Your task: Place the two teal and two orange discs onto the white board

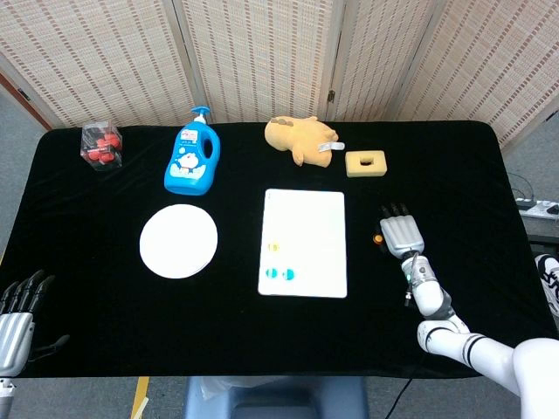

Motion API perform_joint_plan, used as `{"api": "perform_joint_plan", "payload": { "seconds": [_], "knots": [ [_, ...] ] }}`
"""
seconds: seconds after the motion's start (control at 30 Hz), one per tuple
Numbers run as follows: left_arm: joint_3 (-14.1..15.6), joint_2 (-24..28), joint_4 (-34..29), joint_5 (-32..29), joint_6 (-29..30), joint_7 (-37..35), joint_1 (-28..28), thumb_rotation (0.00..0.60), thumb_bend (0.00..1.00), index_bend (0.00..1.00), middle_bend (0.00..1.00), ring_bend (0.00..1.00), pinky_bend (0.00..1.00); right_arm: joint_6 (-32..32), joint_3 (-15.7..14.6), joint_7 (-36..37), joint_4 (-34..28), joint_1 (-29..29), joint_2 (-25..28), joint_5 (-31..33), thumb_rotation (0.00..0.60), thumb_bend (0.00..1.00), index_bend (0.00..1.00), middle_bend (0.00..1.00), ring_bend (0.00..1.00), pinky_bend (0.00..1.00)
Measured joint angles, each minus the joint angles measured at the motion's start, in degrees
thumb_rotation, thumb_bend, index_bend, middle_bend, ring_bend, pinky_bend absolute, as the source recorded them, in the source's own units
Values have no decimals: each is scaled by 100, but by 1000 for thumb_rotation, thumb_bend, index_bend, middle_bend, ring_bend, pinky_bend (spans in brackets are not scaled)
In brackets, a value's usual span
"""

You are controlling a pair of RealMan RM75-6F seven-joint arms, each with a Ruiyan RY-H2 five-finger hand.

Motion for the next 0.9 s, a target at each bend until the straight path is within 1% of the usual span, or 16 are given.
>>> {"api": "perform_joint_plan", "payload": {
  "seconds": [0.27,0.47,0.57,0.73,0.8,0.9],
  "knots": [
    [3,-13,26,-7,-12,-21,2,600,135,0,0,69,0,-50,64,-55,31,8,-32,15,600,295,480,121,0,0],
    [-5,-7,27,-3,-5,-27,-1,600,135,0,0,69,0,57,100,50,-211,-38,107,-134,600,298,487,125,0,0],
    [-9,3,15,4,5,-24,-2,600,134,0,0,69,0,128,121,118,-483,-53,230,-257,600,298,487,126,0,0],
    [-15,5,-8,10,30,-32,5,600,135,0,0,68,0,210,165,111,-1218,11,439,-490,600,298,487,127,0,0],
    [-11,14,-15,26,44,-28,9,600,135,0,0,68,0,215,197,-12,-1515,109,466,-536,600,298,487,127,0,0],
    [-2,31,-12,33,54,-32,19,600,134,0,0,68,0,190,258,-312,-1695,305,407,-496,600,298,487,125,0,0]
  ]
}}
